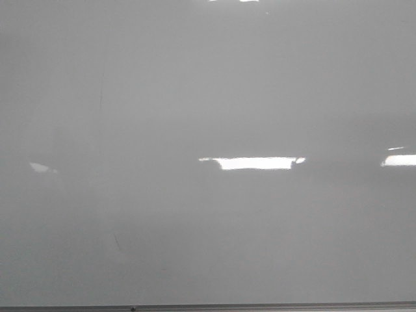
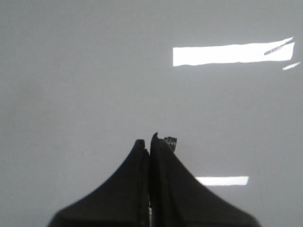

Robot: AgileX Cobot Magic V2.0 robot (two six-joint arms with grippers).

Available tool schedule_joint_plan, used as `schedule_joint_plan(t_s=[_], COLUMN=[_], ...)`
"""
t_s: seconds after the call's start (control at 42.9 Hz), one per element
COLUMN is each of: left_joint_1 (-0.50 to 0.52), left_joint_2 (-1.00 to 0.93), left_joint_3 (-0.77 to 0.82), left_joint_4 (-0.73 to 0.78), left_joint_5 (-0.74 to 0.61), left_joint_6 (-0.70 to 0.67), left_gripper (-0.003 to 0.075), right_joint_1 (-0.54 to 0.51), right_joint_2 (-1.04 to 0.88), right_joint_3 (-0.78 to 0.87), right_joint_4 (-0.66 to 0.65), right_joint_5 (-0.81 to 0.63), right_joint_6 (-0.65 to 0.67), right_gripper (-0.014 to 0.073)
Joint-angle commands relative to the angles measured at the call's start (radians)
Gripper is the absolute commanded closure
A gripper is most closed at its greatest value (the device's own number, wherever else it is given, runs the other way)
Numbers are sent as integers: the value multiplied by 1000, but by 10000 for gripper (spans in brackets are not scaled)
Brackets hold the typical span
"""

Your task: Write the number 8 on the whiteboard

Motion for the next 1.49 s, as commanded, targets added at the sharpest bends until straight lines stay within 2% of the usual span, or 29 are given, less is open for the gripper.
schedule_joint_plan(t_s=[0.0,0.256,0.35,0.559,0.932,1.002,1.049,1.095,1.189,1.235,1.258,1.305,1.468], left_joint_1=[-7,-7,-7,-7,-7,-7,-7,-7,-7,-7,-7,-7,-9], left_joint_2=[62,258,326,401,482,493,501,512,534,552,562,590,718], left_joint_3=[-158,-419,-460,-441,-381,-381,-381,-381,-381,-381,-381,-381,-425], left_joint_4=[-9,-9,-9,-9,-9,-9,-9,-9,-9,-9,-9,-9,-5], left_joint_5=[68,324,363,418,408,402,399,397,395,393,393,393,400], left_joint_6=[-9,-9,-9,-9,-9,-9,-6,-1,2,2,4,29,51], left_gripper=[741,741,741,741,737,687,622,534,310,214,187,153,158], right_joint_1=[-4,-4,-4,-4,-4,-4,-4,-4,-4,-4,-4,-4,-4], right_joint_2=[42,231,313,455,635,653,664,670,676,676,676,676,676], right_joint_3=[-141,-387,-449,-465,-464,-464,-464,-464,-464,-464,-464,-464,-464], right_joint_4=[-22,-25,-25,-25,-25,-25,-25,-25,-25,-25,-25,-25,-25], right_joint_5=[27,205,251,278,319,337,344,350,351,351,353,353,354], right_joint_6=[-1,-1,-1,-1,-7,-14,-16,-16,-16,-16,-16,-16,-16], right_gripper=[661,661,661,661,650,585,489,383,131,29,6,-50,-60])
